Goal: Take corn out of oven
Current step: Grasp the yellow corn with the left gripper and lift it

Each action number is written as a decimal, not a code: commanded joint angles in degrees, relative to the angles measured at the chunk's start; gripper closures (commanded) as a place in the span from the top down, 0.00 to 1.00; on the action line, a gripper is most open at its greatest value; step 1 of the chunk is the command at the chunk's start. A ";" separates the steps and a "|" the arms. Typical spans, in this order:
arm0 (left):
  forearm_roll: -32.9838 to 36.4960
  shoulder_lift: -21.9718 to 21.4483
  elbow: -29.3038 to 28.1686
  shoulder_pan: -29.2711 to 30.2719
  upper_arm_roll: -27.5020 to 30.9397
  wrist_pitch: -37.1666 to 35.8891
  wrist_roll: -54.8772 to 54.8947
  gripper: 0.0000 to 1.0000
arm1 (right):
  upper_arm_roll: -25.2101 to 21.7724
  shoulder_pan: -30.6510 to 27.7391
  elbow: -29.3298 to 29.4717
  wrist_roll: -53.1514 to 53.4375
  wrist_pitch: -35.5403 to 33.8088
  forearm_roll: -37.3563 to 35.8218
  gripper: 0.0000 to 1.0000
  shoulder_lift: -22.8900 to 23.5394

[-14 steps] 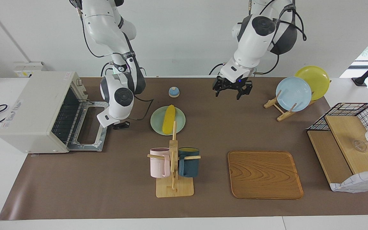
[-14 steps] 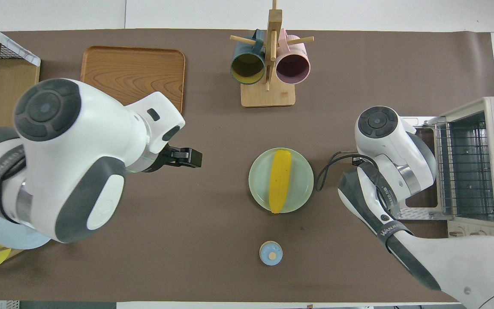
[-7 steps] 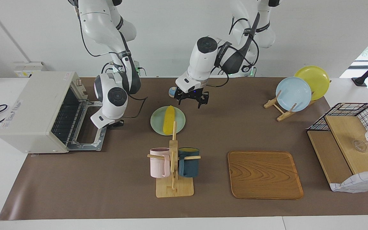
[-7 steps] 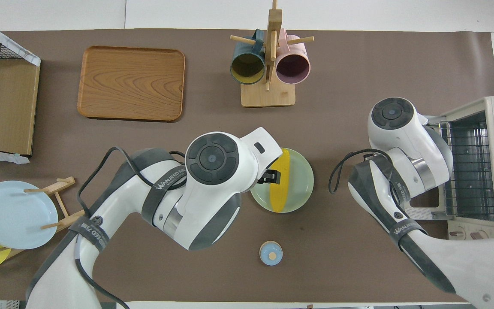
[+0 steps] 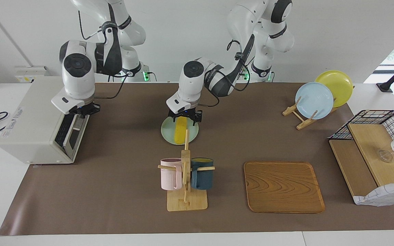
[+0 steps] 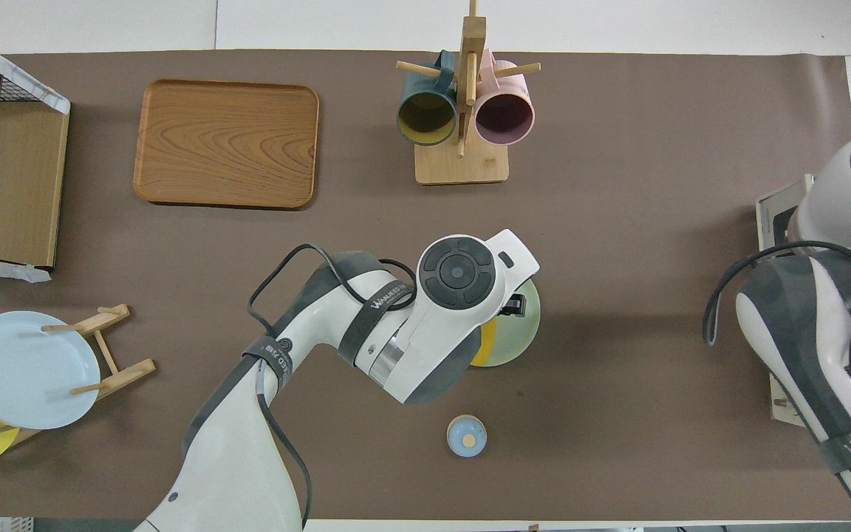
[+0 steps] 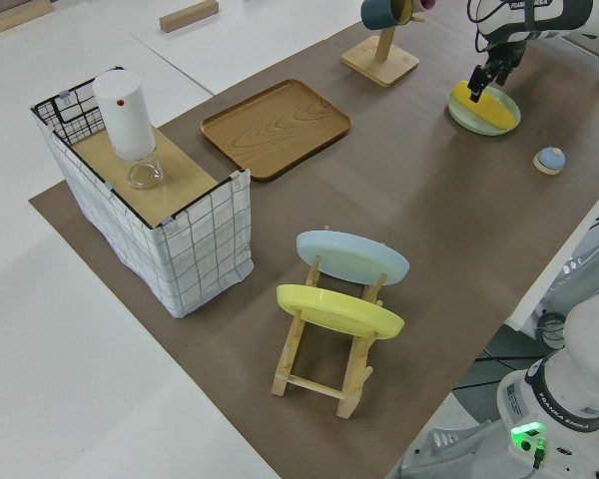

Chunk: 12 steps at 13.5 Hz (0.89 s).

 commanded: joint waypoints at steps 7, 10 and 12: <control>0.13 1.15 -2.32 -2.01 1.04 6.15 -3.92 1.00 | -0.14 -4.51 1.55 -9.23 -3.31 5.13 0.00 -2.57; 0.21 1.15 -3.46 -2.01 1.13 6.59 -4.36 1.00 | 0.13 -4.85 10.49 -9.23 -13.14 12.05 0.19 -3.73; 0.30 1.06 -3.99 -2.09 1.21 7.12 -5.06 1.00 | 0.13 -4.42 15.79 -9.23 -16.77 14.71 0.51 -3.29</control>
